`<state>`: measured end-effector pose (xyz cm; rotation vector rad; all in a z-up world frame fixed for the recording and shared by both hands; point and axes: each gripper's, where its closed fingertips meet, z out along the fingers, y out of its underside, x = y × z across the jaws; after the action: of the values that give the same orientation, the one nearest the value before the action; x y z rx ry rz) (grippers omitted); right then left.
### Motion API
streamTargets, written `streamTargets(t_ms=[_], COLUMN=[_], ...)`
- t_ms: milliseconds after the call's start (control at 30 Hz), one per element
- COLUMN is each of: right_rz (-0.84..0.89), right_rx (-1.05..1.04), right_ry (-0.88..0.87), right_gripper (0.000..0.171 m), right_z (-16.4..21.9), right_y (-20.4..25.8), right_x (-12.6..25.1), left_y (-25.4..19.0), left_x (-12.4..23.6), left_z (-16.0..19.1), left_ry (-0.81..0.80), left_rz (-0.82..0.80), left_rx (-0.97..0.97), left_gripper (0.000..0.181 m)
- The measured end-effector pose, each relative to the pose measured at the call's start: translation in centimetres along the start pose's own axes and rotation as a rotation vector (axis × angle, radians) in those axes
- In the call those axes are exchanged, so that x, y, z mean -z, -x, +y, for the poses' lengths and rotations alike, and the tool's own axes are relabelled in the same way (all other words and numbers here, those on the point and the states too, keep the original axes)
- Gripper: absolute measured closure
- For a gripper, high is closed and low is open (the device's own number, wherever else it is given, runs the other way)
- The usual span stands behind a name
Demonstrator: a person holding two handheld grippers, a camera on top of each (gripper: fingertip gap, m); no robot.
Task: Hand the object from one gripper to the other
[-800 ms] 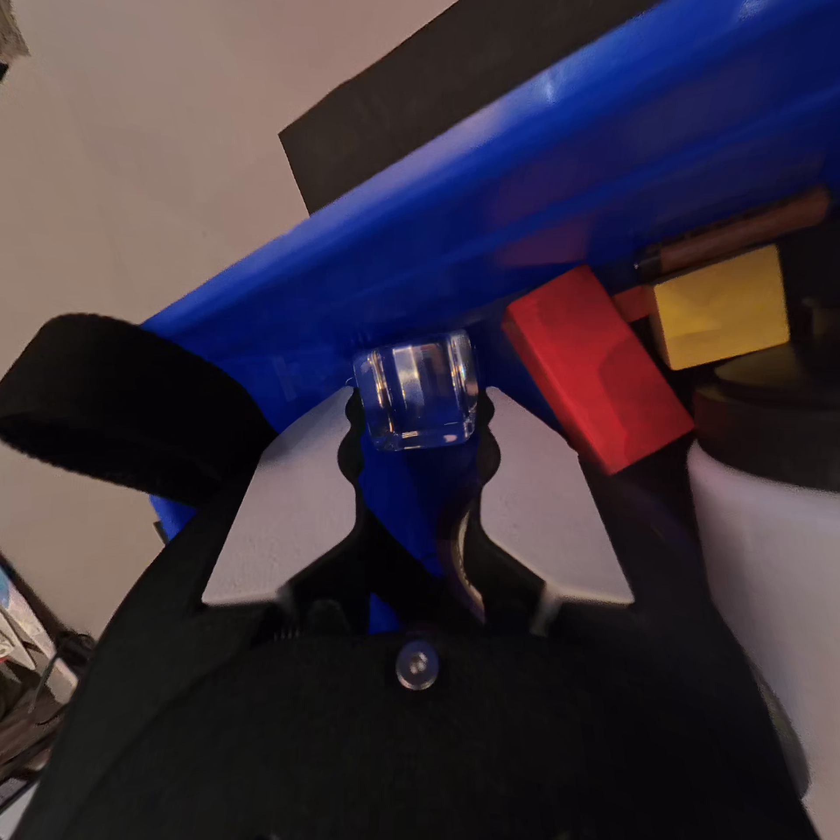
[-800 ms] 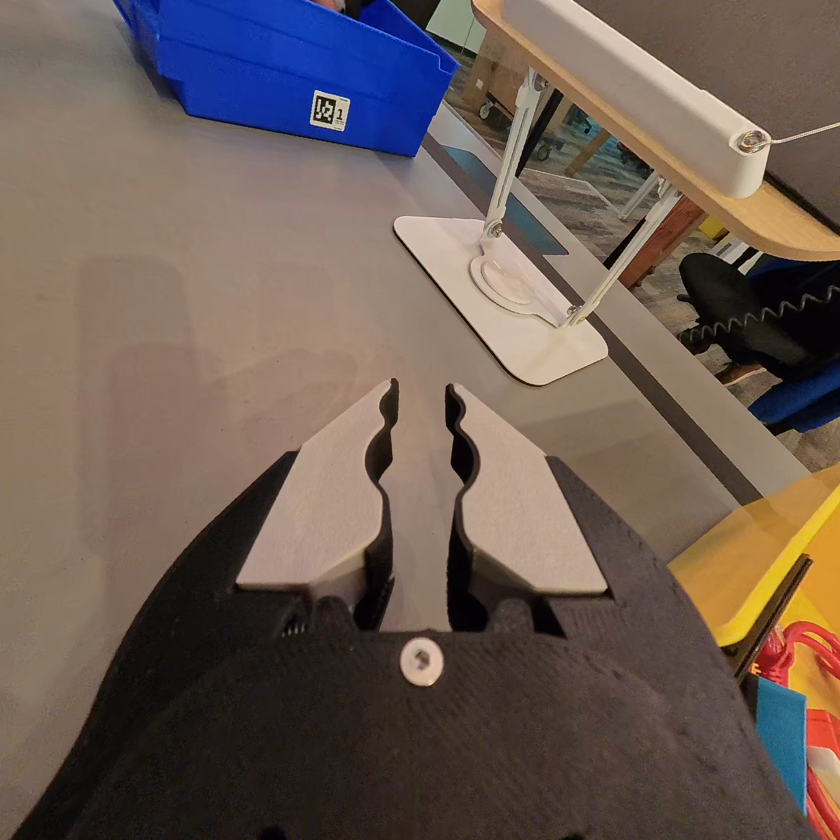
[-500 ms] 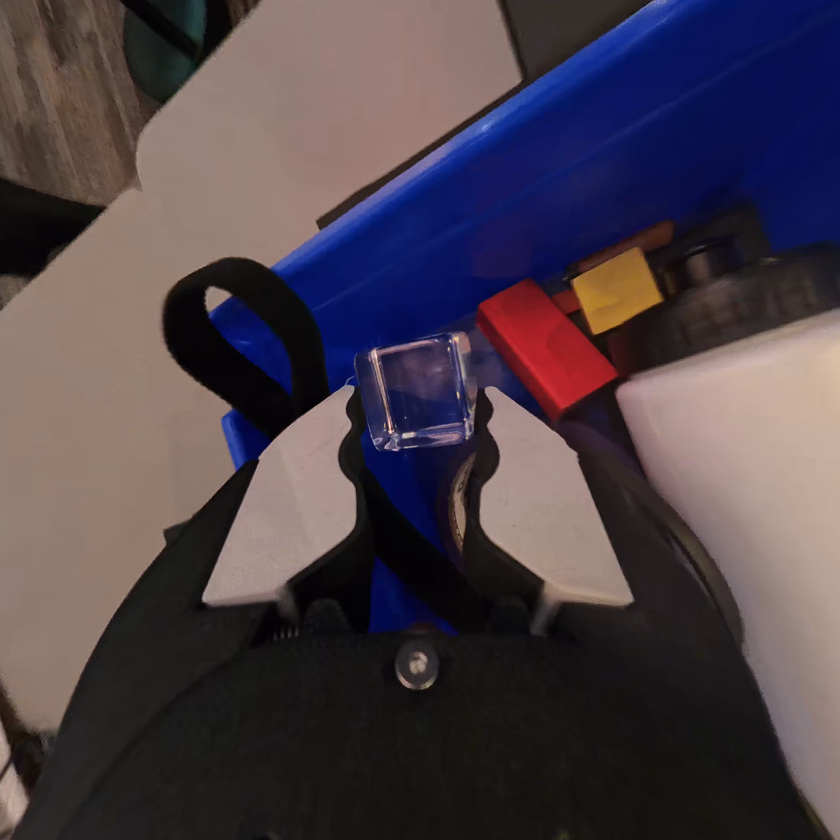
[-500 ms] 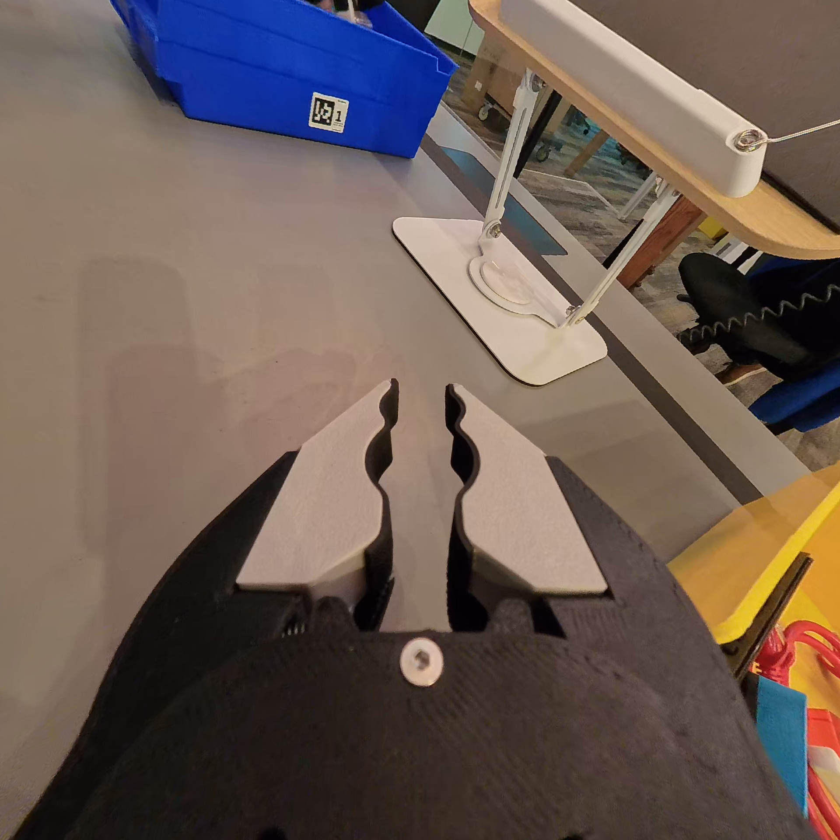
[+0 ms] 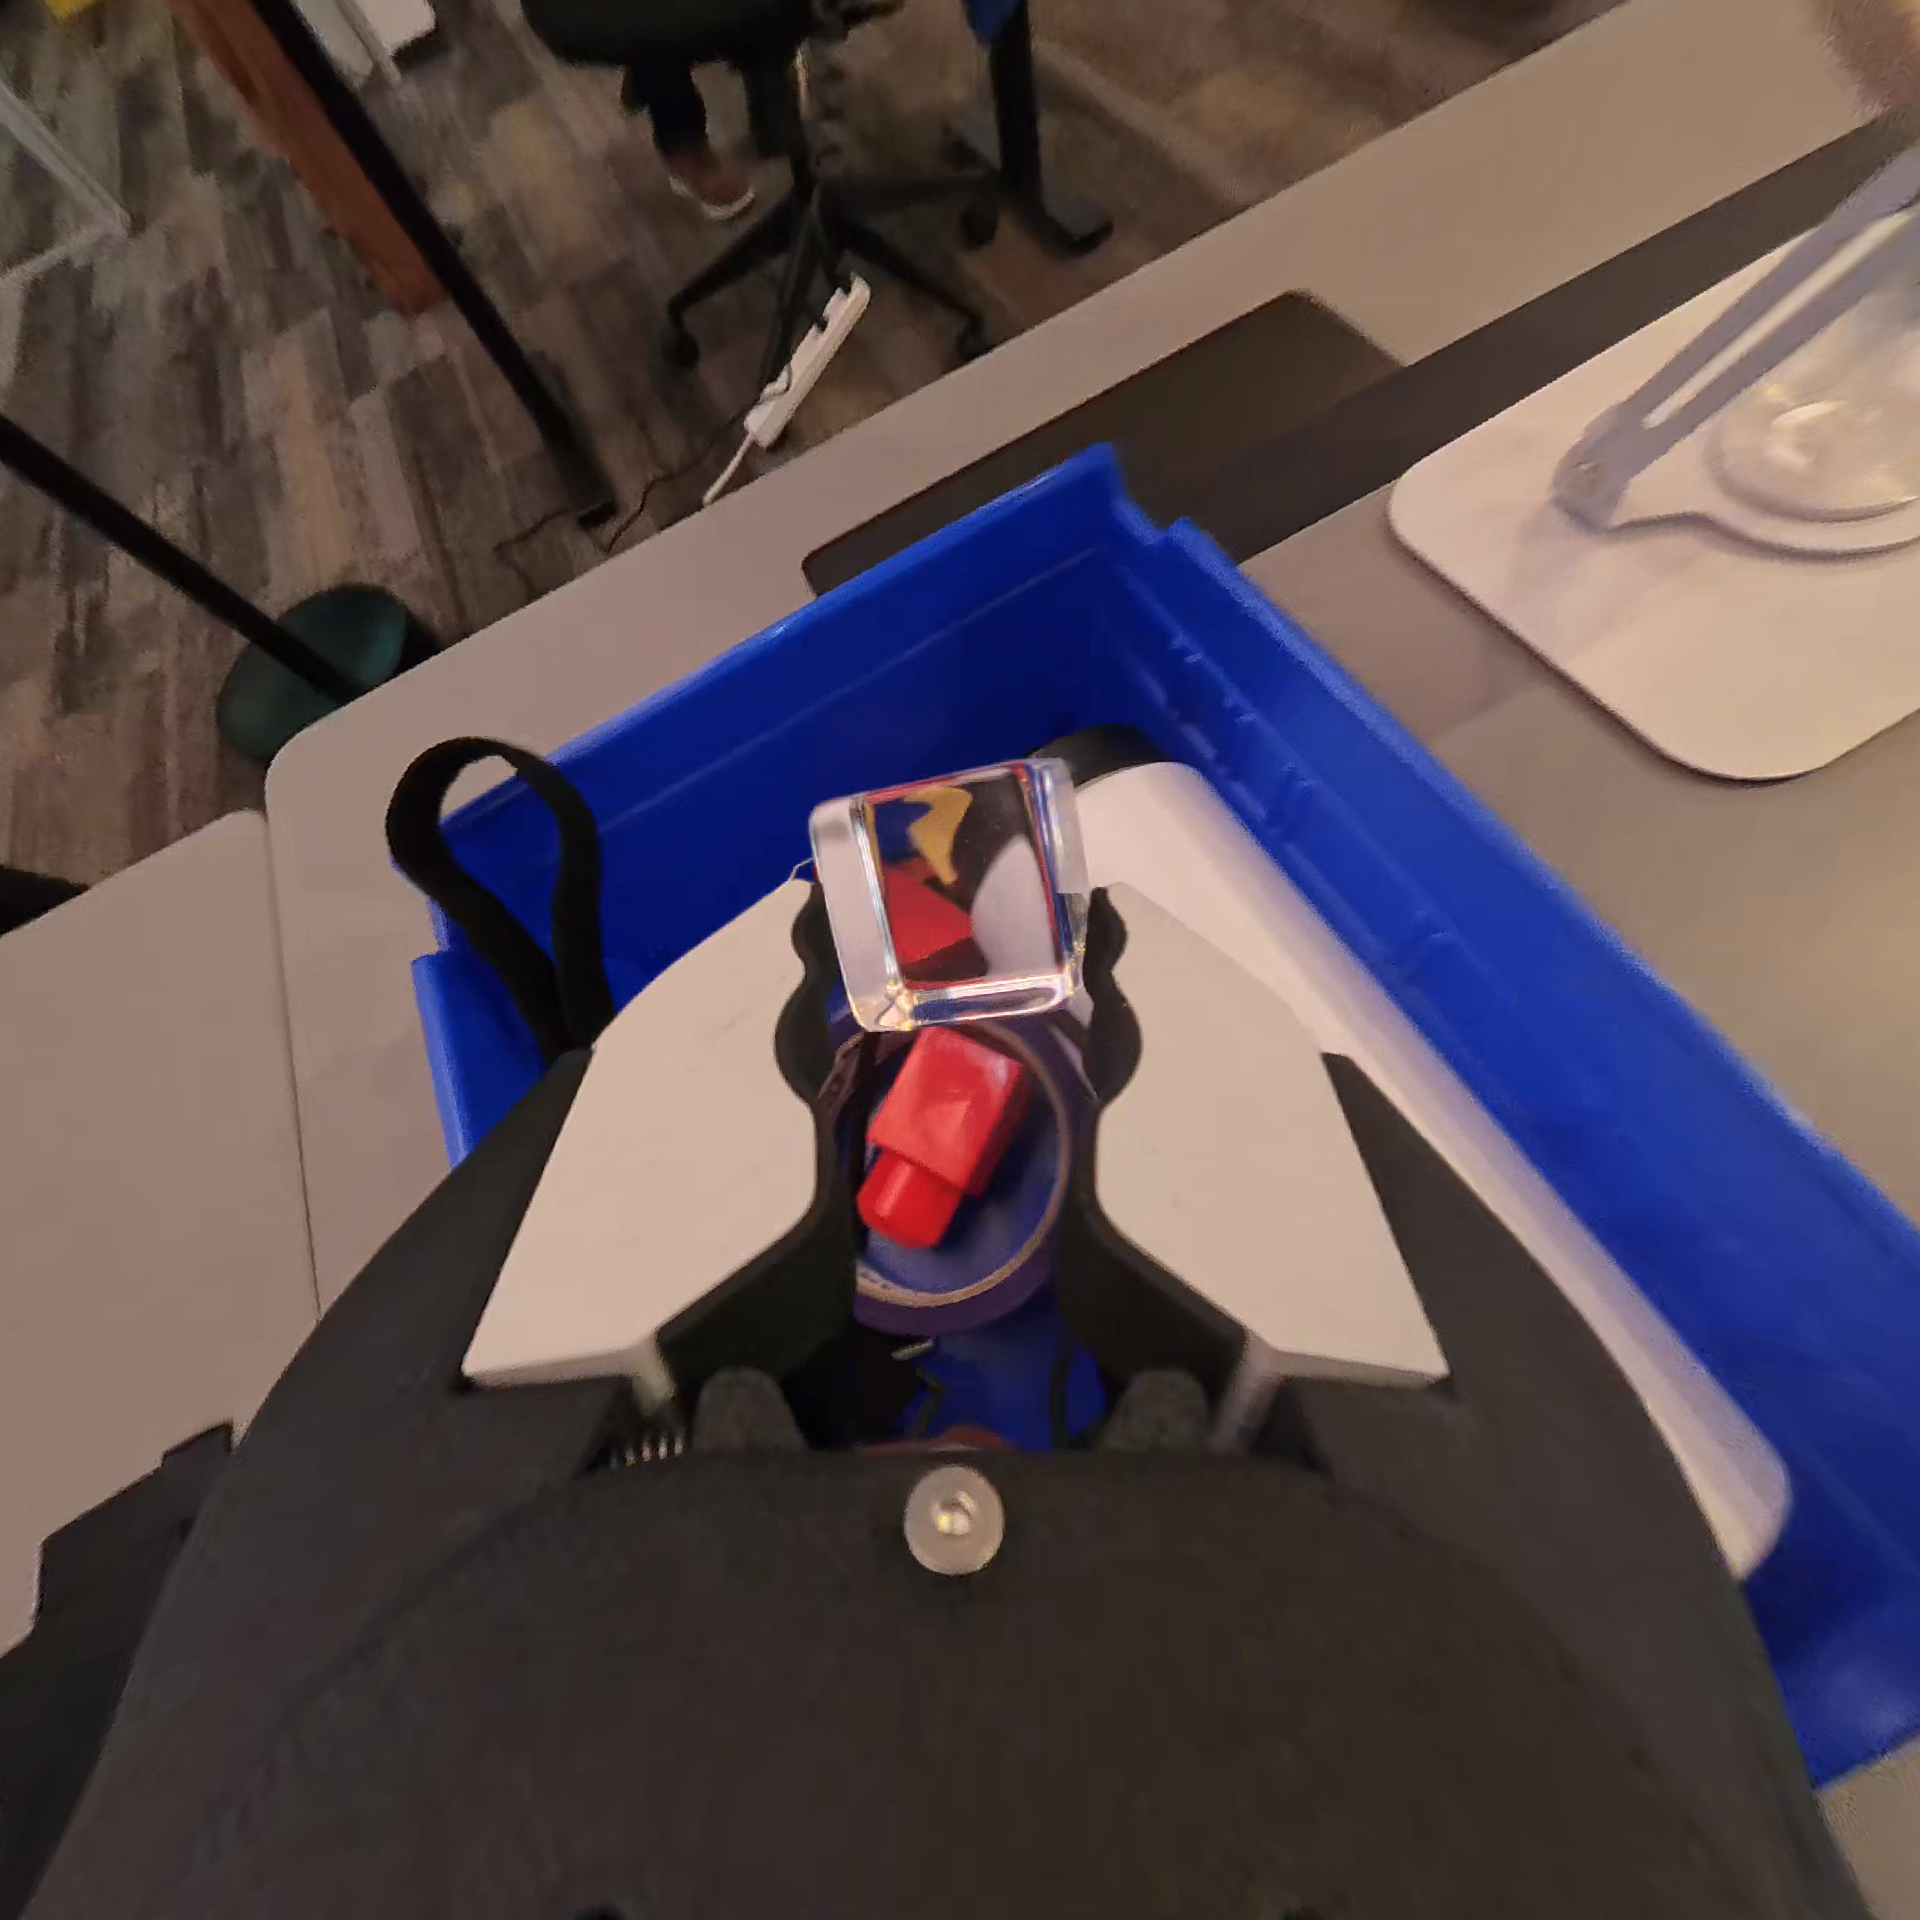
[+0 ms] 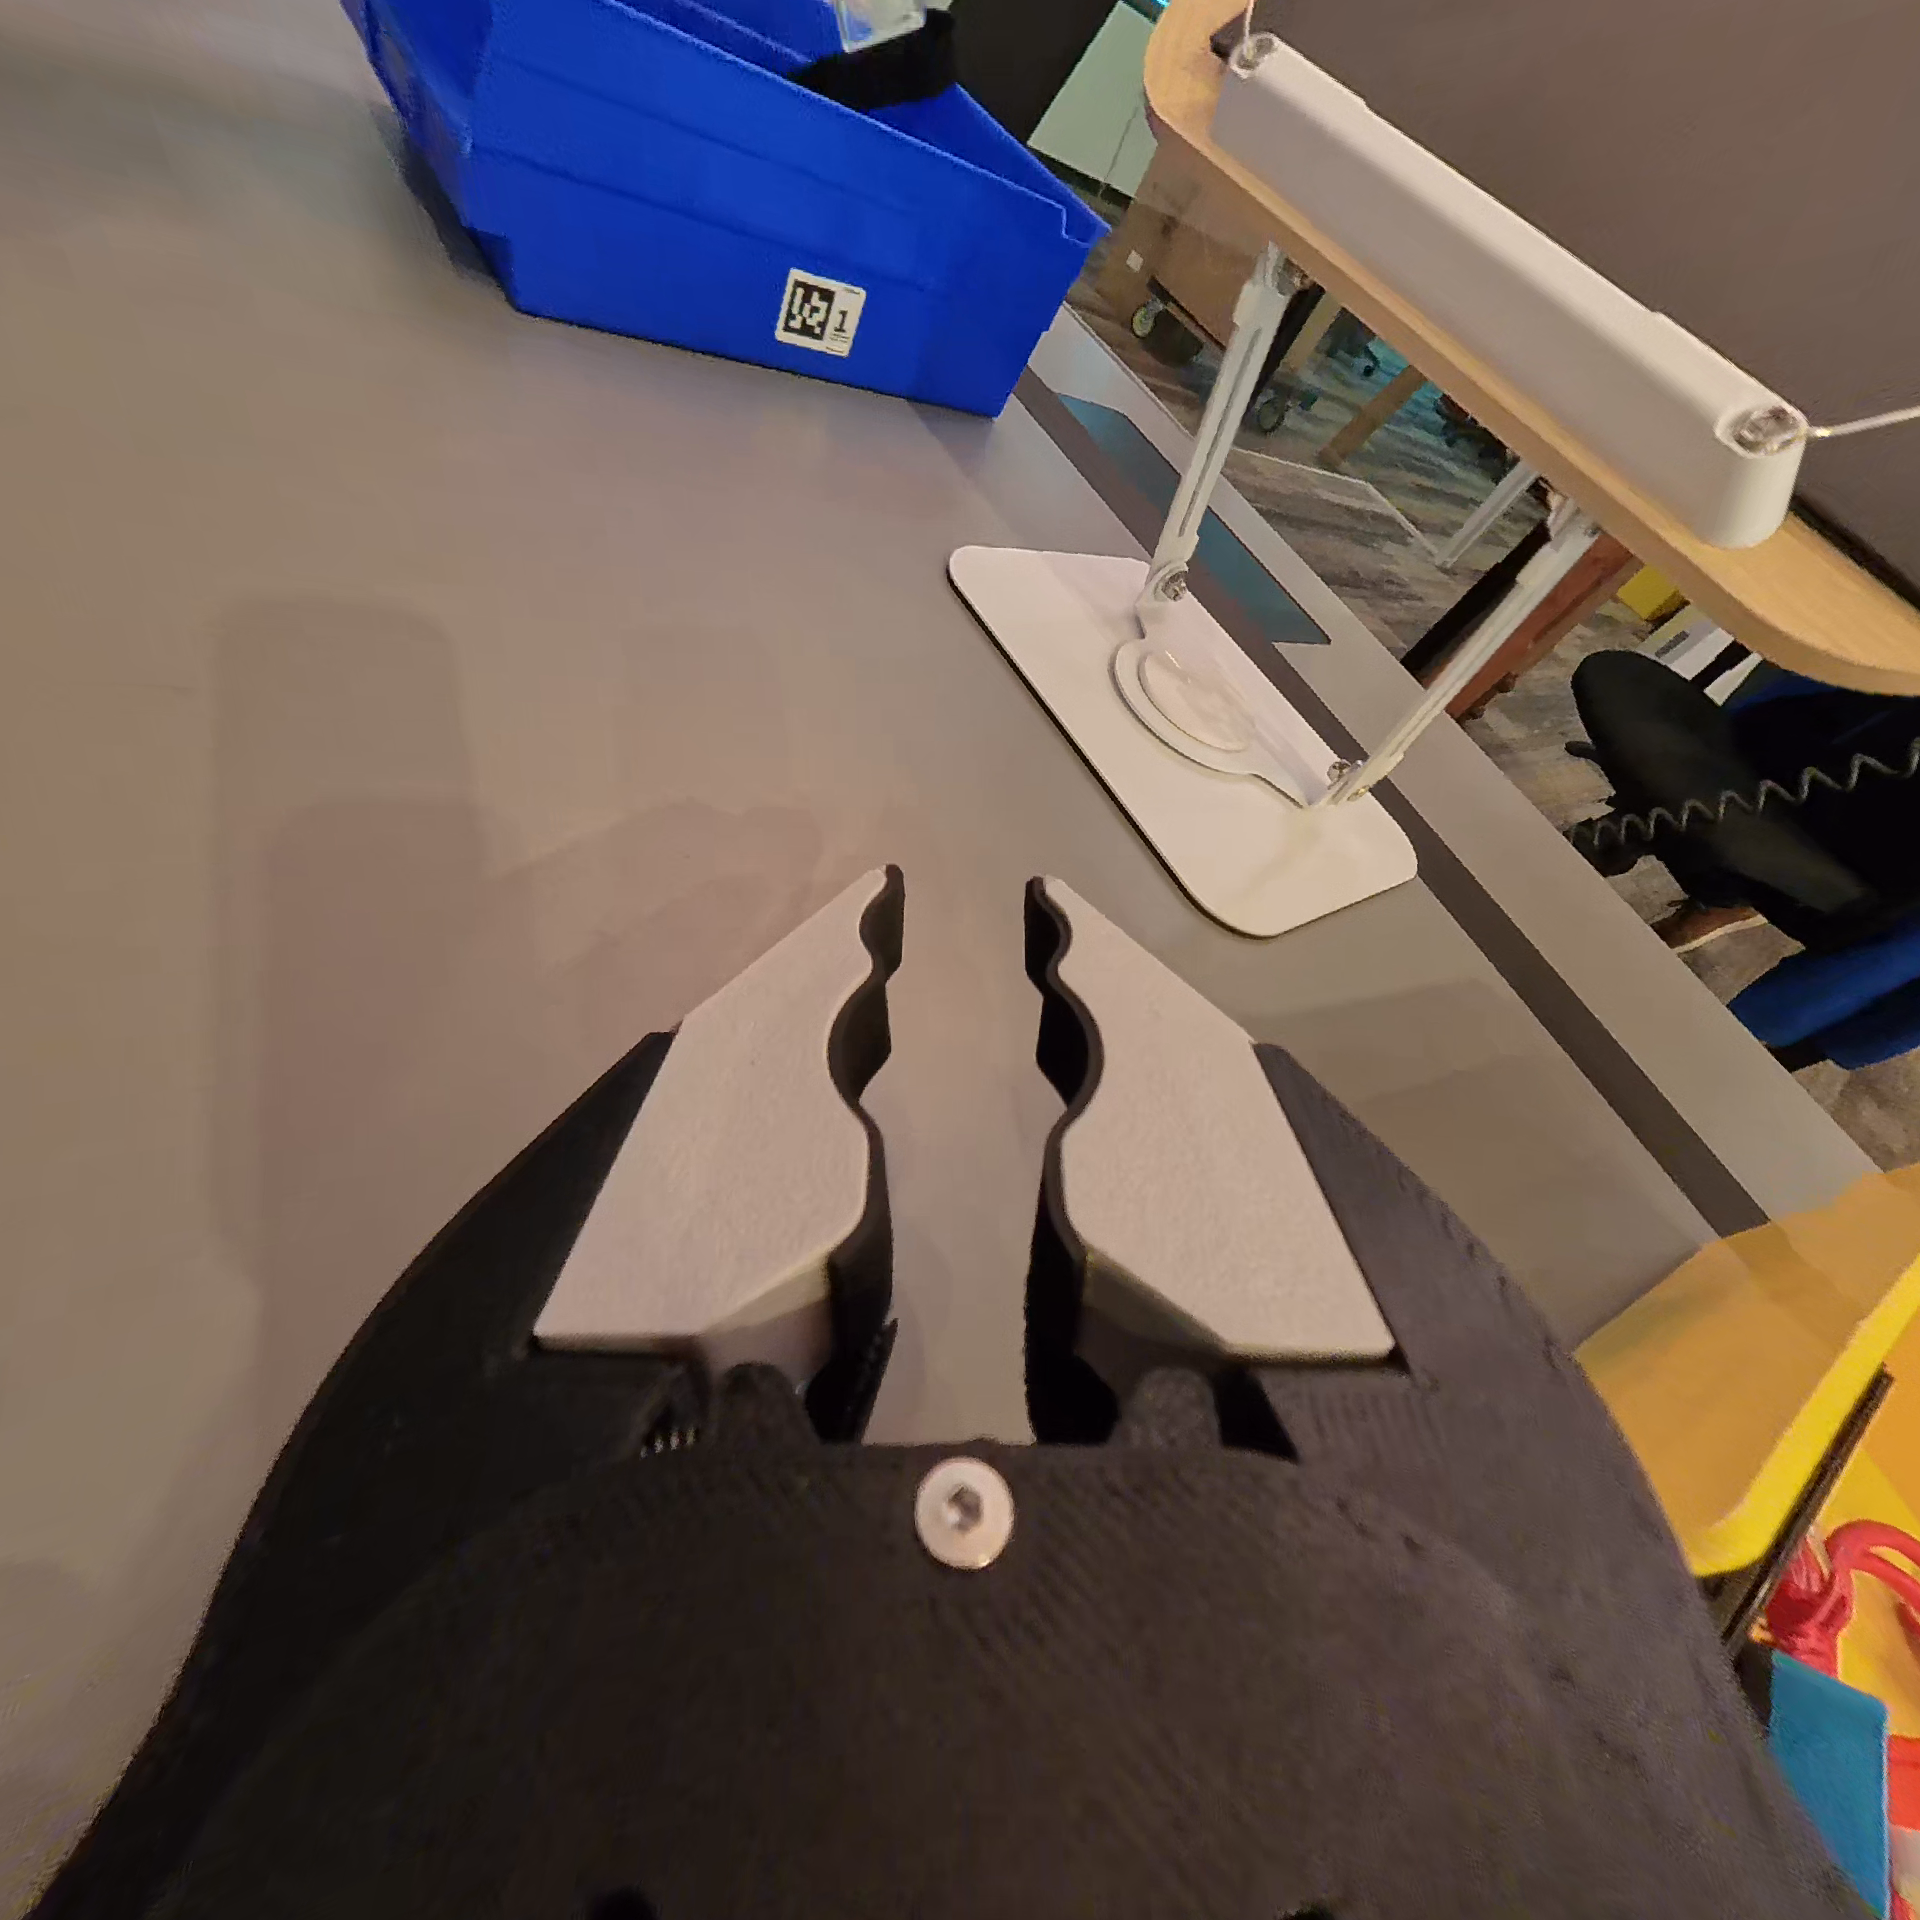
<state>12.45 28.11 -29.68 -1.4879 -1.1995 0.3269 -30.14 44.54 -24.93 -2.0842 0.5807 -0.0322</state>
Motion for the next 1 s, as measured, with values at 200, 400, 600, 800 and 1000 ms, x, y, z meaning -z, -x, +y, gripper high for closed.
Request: streamTargets(t_ms=[200,400,600,800,1000], right_rz=[-0.036,-0.106,-0.194,-0.305,-0.362], right_rx=[0.011,-0.114,-0.242,-0.306,-0.270], right_ry=[-0.050,-0.176,-0.347,-0.454,-0.467], right_gripper=[0.142,0.130,0.114,0.107,0.103], right_z=[-2.5,-7.2,-14.1,-20.0,-22.6], right_y=[1.3,1.9,1.2,1.3,2.2], right_x=[-0.4,-0.8,-0.7,-0.3,0.2], left_y=[-3.2,-7.6,-14.8,-23.5,-30.3], left_x=[2.7,6.4,10.3,13.8,16.3], left_z=[-2.4,-5.4,-8.6,-10.8,-11.6], left_ry=[-0.175,-0.340,-0.452,-0.514,-0.560], left_rz=[0.119,0.255,0.424,0.603,0.736], left_rx=[-0.004,-0.029,-0.133,-0.282,-0.388], left_gripper=[0.135,0.135,0.136,0.135,0.135])
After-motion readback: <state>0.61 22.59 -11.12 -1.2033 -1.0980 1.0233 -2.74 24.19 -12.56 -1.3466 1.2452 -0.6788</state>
